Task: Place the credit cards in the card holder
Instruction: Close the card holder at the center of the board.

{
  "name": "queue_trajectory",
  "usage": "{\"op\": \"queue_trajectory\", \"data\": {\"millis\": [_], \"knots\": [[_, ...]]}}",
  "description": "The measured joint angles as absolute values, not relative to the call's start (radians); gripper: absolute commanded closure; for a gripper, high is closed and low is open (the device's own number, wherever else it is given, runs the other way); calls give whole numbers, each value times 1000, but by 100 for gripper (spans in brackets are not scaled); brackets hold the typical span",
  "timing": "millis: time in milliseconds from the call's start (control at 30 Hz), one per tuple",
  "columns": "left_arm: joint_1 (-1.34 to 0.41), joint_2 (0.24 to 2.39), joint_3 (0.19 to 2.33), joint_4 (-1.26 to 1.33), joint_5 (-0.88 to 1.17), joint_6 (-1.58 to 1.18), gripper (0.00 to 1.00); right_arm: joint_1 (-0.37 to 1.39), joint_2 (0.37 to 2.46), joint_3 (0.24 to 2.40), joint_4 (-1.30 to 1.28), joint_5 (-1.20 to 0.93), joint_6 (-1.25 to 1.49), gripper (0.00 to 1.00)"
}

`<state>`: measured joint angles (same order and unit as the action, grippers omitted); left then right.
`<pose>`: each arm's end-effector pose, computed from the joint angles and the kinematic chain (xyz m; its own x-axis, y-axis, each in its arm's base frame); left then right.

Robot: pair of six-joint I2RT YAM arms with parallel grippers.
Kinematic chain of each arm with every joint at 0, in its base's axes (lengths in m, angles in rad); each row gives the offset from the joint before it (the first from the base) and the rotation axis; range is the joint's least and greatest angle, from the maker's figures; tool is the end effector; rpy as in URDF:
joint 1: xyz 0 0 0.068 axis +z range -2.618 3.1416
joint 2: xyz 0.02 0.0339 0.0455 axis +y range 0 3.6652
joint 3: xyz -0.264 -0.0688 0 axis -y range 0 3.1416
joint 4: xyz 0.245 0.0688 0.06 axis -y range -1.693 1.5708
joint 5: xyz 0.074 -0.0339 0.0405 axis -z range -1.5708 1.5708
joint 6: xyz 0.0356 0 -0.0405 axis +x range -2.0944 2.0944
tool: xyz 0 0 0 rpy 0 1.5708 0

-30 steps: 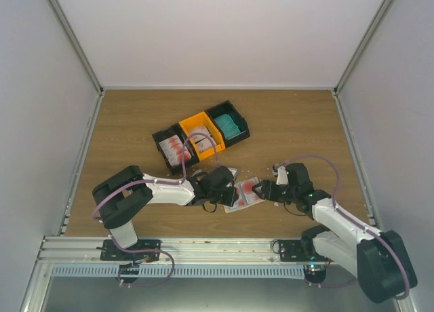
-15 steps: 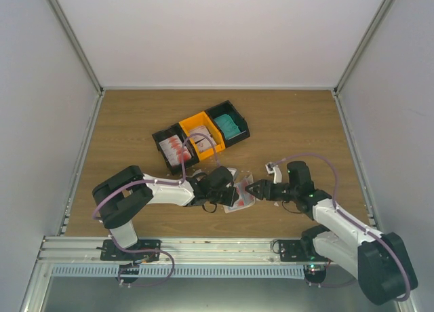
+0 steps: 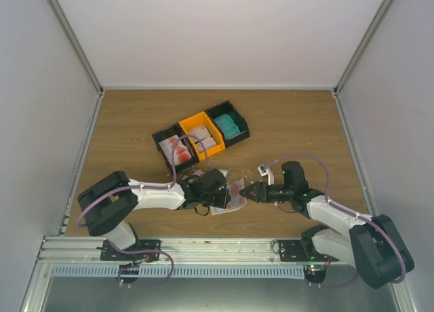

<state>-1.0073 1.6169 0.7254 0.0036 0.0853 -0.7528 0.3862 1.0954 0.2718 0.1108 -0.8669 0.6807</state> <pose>0.1587 -0.2568 0.1394 -0.8979 0.1458 -0.4153 0.3524 0.8036 -0.4797 0.1594 0.0941 0.1458 -0.9604 0.0492 -0.2742 -0.2234 0.4521 0.8635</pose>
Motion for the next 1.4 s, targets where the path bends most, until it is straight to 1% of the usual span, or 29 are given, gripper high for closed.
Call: {"op": "queue_trajectory", "data": {"millis": [167,367,467,600,733,833,967,1133,1400], "knots": [[-1007,1541,669,-13,54,-812,84,435,1102,229,206,-870,752,48],[-1007,1537,637,-12,43,-857,86,501,1136,227,289,-867,795,49],[-1007,1536,637,-12,39,-866,85,525,1159,242,284,-830,797,49],[-1007,1491,628,-47,16,-865,79,530,1145,290,168,-686,764,48],[-1007,1391,623,-103,-41,-870,65,531,1123,332,52,-527,728,48],[-1002,1337,616,-144,-92,-891,62,535,1140,344,-2,-445,710,48],[-976,1296,561,-190,-128,-928,61,555,1213,360,-46,-377,701,48],[-939,1284,486,-224,-129,-955,61,590,1274,388,-24,-368,689,50],[-886,1286,453,-133,-22,-940,70,606,1320,380,67,-430,709,51]]}}
